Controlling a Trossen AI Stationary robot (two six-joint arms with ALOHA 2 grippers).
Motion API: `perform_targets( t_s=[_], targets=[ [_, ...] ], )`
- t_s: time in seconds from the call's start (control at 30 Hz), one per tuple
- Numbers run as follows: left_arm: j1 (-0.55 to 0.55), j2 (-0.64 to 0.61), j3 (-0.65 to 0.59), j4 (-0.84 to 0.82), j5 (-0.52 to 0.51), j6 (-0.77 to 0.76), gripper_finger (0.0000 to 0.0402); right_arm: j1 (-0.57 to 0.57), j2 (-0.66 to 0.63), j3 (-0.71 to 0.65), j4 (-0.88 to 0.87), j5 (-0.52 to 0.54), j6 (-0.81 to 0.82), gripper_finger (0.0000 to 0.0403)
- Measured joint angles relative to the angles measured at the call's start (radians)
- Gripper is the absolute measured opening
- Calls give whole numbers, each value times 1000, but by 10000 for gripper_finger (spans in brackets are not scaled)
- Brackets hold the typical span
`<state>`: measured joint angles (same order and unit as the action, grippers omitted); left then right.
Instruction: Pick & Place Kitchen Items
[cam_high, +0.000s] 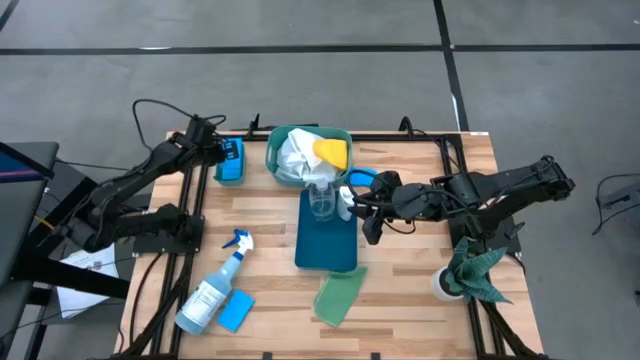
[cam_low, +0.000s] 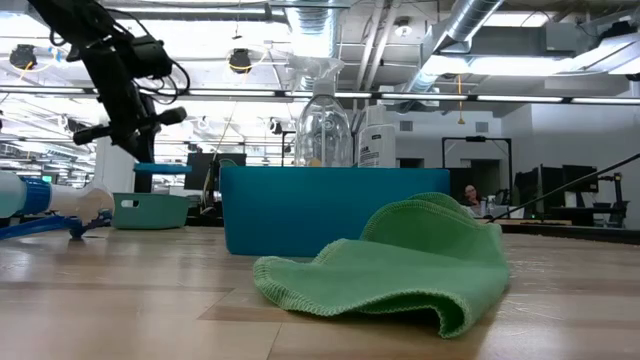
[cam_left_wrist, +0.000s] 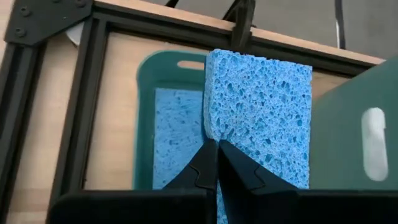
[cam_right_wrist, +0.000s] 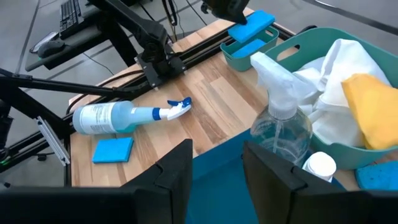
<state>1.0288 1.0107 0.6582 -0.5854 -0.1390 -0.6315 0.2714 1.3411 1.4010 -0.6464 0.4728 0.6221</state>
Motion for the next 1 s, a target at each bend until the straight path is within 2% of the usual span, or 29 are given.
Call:
perform_targets(
  t_s=[0.7, 1.0],
  targets=[
    [-1, 81, 0, -67, -81, -85, 0, -12, 0, 0, 0, 0, -5, 132],
    [-4, 82, 0, -31, -102, -83, 0, -13, 0, 0, 0, 0, -20, 132]
  ],
)
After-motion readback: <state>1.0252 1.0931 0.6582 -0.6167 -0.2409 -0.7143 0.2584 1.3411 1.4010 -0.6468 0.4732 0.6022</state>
